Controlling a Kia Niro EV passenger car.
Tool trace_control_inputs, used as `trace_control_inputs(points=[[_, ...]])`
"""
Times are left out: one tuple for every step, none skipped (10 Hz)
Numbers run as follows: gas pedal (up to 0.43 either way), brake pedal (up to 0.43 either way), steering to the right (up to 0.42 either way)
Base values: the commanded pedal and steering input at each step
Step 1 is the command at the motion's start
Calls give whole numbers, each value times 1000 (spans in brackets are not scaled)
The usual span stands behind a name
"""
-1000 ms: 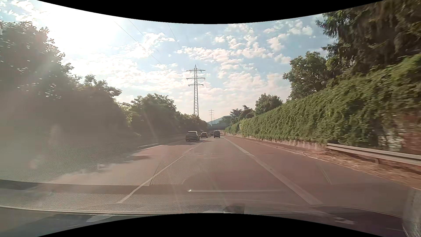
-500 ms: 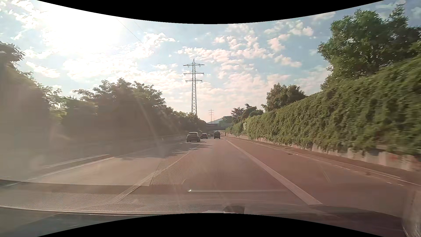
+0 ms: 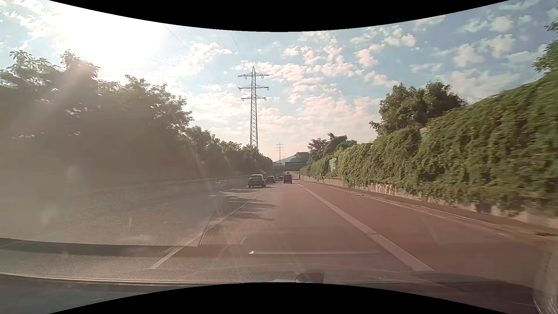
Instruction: Follow the waypoints while adhering to traffic rules and regulations
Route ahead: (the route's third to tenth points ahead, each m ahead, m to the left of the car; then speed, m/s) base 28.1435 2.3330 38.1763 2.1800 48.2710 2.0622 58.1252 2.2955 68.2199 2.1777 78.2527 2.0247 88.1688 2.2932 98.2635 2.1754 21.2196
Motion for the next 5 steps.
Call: trace_control_inputs(points=[[150, 0, 0], [150, 0, 0], [150, 0, 0], [150, 0, 0], [150, 0, 0]])
